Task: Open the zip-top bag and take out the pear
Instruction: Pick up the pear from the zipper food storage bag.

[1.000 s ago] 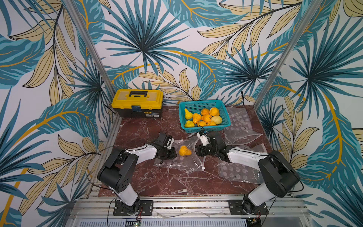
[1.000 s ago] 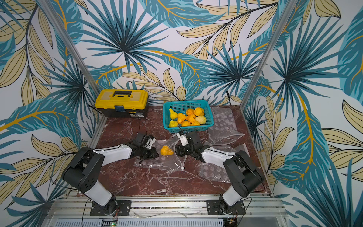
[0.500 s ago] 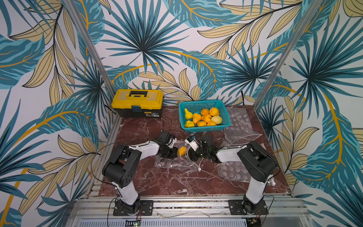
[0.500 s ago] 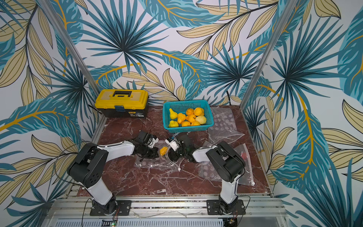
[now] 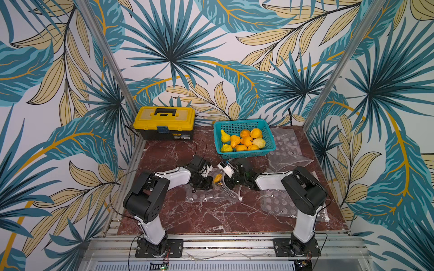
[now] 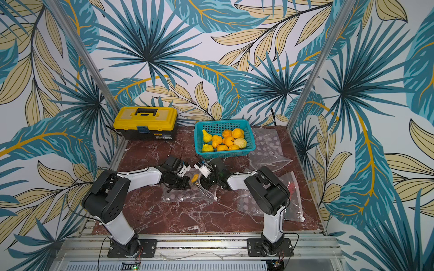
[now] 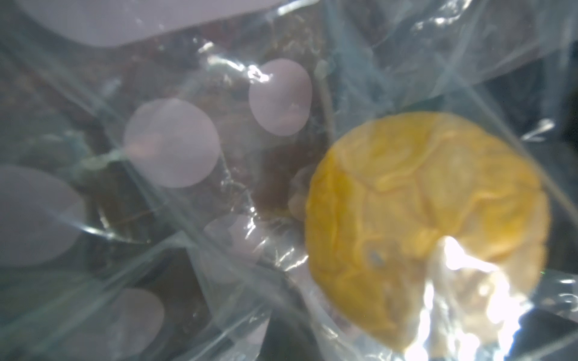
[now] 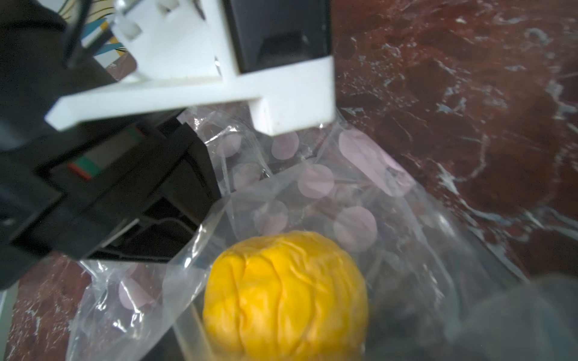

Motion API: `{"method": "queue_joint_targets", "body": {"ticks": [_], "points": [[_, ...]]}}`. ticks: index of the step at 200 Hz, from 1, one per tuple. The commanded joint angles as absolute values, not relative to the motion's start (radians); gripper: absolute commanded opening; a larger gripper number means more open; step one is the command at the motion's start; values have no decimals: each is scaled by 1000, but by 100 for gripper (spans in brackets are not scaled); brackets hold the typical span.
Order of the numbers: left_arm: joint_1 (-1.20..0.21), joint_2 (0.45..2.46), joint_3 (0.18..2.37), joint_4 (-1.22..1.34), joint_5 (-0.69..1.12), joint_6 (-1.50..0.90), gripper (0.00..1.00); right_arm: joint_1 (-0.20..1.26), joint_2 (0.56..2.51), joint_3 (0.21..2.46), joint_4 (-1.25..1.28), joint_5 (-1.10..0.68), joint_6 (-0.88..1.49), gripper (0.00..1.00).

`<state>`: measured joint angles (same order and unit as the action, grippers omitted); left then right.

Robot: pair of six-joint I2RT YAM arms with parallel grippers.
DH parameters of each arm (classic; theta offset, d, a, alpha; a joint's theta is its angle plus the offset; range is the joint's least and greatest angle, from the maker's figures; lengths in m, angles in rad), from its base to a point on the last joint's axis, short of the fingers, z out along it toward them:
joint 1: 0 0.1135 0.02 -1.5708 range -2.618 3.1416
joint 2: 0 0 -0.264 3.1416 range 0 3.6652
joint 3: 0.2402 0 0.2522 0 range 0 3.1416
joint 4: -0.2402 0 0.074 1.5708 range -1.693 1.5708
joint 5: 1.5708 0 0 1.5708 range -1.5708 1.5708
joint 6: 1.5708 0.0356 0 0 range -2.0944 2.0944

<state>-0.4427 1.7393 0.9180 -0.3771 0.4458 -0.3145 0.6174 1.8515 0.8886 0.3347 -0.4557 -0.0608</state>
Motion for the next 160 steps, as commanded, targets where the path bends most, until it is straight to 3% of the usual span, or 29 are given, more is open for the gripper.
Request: {"method": "queue_joint_targets", "body": {"ticks": [1, 71, 129, 160], "points": [[-445, 1762, 909, -457, 377, -319, 1, 621, 1733, 825, 227, -337, -30, 62], [-433, 1741, 879, -460, 355, -340, 1, 597, 1350, 678, -71, 9, 110, 60], [-430, 1699, 879, -462, 353, -351, 1, 525, 1166, 812, -363, 161, 168, 60], [-430, 1598, 908, -483, 353, -370, 16, 435, 1238, 969, -385, 97, 166, 60]]}}
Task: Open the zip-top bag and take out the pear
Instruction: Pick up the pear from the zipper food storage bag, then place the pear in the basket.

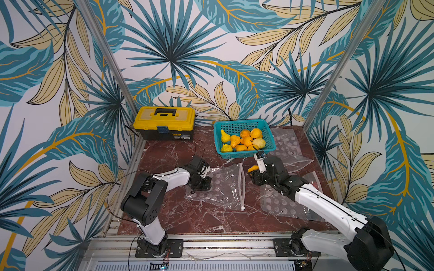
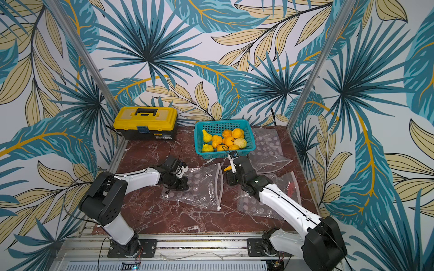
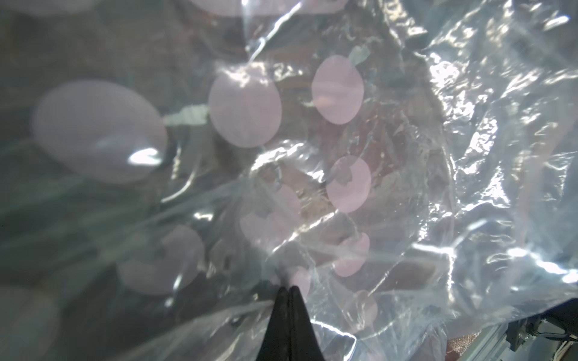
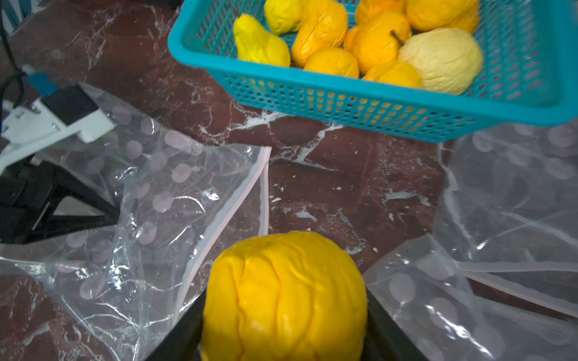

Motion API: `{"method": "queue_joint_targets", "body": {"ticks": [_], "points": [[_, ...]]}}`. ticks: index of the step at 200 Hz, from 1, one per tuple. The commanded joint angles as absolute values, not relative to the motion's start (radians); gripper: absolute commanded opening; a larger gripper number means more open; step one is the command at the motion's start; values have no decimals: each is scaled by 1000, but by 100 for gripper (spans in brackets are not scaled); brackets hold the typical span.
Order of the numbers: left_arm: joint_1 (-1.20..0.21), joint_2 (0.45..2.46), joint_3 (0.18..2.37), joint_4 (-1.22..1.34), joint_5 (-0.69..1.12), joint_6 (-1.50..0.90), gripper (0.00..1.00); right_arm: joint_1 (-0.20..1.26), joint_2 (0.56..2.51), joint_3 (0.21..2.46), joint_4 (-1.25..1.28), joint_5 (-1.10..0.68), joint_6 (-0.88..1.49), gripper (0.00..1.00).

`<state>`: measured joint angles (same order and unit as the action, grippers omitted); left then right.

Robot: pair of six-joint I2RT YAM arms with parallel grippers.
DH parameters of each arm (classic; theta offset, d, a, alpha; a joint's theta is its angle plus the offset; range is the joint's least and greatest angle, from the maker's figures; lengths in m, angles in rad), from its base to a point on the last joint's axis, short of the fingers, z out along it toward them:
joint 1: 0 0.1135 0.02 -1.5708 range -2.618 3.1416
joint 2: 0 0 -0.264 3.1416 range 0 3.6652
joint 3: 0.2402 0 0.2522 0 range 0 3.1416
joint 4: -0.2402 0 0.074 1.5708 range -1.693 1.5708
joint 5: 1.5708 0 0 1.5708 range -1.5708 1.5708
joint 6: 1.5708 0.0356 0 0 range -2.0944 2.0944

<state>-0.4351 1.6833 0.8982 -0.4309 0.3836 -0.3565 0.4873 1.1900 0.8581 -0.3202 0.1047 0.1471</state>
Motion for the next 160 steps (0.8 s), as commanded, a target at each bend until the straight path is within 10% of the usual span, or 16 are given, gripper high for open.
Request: {"method": "queue_joint_targets", "body": {"ticks": [1, 160], "points": [[-430, 1595, 910, -485, 353, -371, 16, 433, 1242, 974, -387, 95, 166, 60], [-228, 1386, 1003, -702, 126, -294, 66, 292, 2179, 1877, -539, -80, 66, 61]]}}
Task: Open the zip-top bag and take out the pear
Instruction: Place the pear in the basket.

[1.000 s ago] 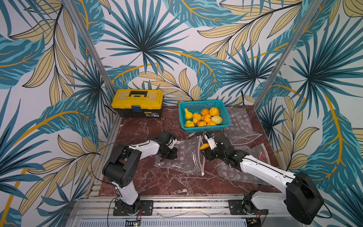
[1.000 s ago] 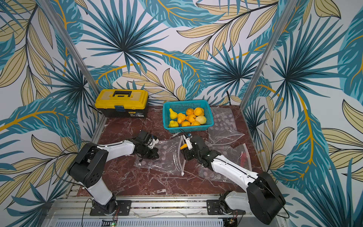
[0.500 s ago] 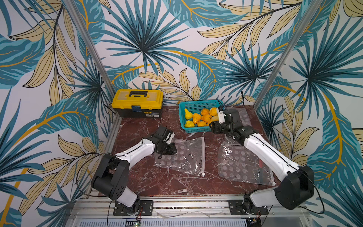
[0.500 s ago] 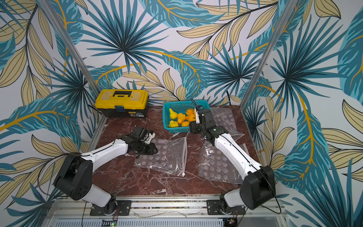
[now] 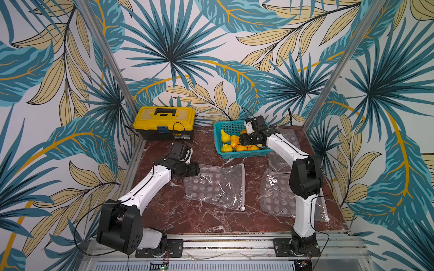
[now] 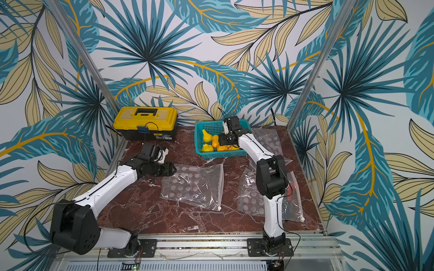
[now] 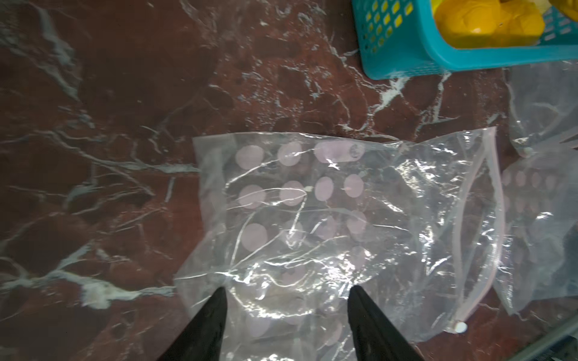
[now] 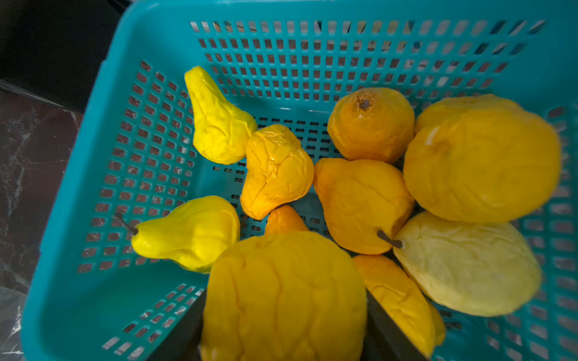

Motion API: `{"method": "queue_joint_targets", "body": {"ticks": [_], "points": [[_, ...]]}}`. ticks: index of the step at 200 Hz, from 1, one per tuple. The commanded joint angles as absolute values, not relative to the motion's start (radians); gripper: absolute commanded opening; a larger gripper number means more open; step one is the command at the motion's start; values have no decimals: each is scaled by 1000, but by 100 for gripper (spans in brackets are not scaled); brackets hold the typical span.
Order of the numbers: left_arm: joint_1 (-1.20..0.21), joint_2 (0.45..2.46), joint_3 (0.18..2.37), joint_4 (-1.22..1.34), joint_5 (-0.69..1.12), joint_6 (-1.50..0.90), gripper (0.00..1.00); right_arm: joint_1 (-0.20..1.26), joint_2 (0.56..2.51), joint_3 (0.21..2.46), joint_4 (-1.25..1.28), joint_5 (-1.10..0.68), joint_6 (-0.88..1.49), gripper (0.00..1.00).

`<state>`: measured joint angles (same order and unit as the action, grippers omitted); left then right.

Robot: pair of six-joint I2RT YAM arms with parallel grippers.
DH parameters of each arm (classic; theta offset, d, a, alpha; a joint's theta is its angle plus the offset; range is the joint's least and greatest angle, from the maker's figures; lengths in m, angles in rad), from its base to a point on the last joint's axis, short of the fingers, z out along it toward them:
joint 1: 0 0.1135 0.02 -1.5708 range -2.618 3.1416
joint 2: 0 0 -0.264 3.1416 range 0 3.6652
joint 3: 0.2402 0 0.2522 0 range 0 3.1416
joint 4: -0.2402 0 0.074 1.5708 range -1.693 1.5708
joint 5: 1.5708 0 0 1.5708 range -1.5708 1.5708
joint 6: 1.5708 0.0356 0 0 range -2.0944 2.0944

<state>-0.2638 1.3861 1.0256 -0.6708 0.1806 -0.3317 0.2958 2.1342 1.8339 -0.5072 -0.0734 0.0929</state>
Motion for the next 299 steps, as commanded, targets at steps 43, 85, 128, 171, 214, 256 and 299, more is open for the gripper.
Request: {"method": "queue_joint_targets", "body": {"ticks": [43, 85, 128, 171, 214, 256, 299], "points": [[-199, 1509, 1024, -703, 160, -259, 69, 291, 2177, 1884, -559, -63, 52, 78], [-189, 1616, 1083, -703, 139, -230, 60, 292, 2077, 1852, -573, -48, 37, 88], [-155, 1675, 1140, -703, 183, -205, 15, 291, 1930, 1779, -604, -2, 19, 89], [-100, 1652, 1165, -705, 174, -159, 0, 280, 1739, 1600, -602, 60, 14, 89], [25, 1630, 1194, -733, 158, -112, 0, 243, 1533, 1397, -600, 107, 21, 89], [127, 1628, 1242, -735, 129, -120, 0, 198, 1348, 1172, -574, 158, 43, 89], [142, 1622, 1247, -708, 143, -173, 39, 130, 1176, 903, -488, 320, 100, 94]]}}
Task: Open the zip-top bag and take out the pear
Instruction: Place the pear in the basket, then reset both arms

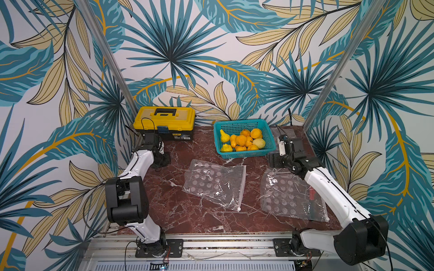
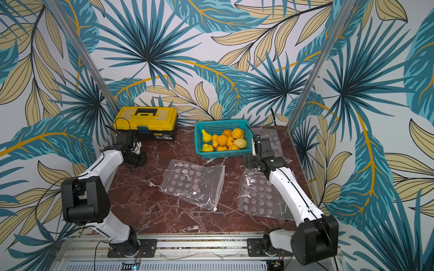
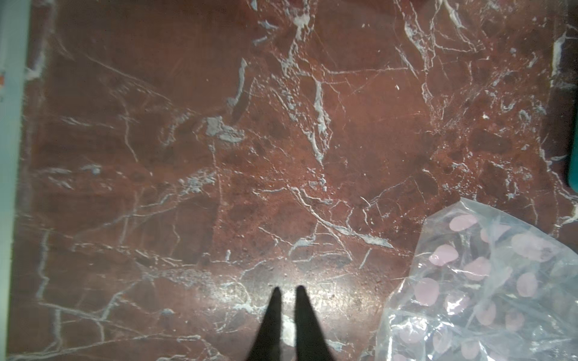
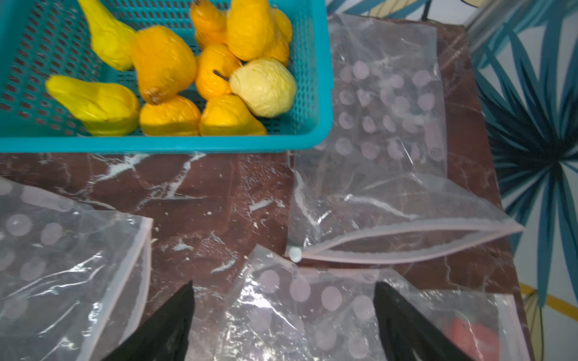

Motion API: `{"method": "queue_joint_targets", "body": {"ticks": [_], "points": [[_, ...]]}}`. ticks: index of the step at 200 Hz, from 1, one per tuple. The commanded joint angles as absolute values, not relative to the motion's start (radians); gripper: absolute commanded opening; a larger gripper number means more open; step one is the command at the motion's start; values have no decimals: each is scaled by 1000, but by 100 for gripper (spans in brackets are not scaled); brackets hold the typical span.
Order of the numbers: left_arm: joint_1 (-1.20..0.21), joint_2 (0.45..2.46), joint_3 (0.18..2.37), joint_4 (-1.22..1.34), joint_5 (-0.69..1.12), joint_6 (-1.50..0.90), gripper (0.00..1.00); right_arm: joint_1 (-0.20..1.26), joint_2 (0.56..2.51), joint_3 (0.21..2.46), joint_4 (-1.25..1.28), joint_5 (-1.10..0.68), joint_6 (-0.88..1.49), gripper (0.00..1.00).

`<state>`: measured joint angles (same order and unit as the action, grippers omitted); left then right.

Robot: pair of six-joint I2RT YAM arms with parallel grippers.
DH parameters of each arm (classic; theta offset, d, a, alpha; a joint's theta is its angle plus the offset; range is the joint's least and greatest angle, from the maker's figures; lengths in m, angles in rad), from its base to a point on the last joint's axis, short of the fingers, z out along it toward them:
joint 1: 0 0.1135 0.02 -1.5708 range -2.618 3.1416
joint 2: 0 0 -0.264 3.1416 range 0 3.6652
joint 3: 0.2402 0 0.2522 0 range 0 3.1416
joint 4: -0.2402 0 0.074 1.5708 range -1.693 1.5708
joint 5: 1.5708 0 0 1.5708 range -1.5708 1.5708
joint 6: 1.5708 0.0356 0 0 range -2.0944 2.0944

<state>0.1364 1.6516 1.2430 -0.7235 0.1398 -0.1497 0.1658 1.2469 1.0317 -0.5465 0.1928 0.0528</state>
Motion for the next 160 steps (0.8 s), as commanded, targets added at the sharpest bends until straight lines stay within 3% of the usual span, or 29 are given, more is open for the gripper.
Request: {"method": "queue_joint_targets", "body": {"ticks": [1, 26, 53, 109, 160], "points": [[142, 1621, 1246, -705, 143, -174, 40, 128, 1171, 896, -484, 326, 101, 94], [142, 1584, 1152, -581, 100, -231, 63, 96, 1101, 730, -347, 420, 147, 99], [142, 1531, 1022, -417, 49, -303, 100, 84, 1109, 604, -150, 490, 203, 99], [110, 1447, 776, -92, -163, -272, 100, 68, 1284, 513, 268, 482, 152, 99], [104, 1438, 625, 246, 51, -147, 100, 47, 1395, 437, 707, 412, 29, 99]]}}
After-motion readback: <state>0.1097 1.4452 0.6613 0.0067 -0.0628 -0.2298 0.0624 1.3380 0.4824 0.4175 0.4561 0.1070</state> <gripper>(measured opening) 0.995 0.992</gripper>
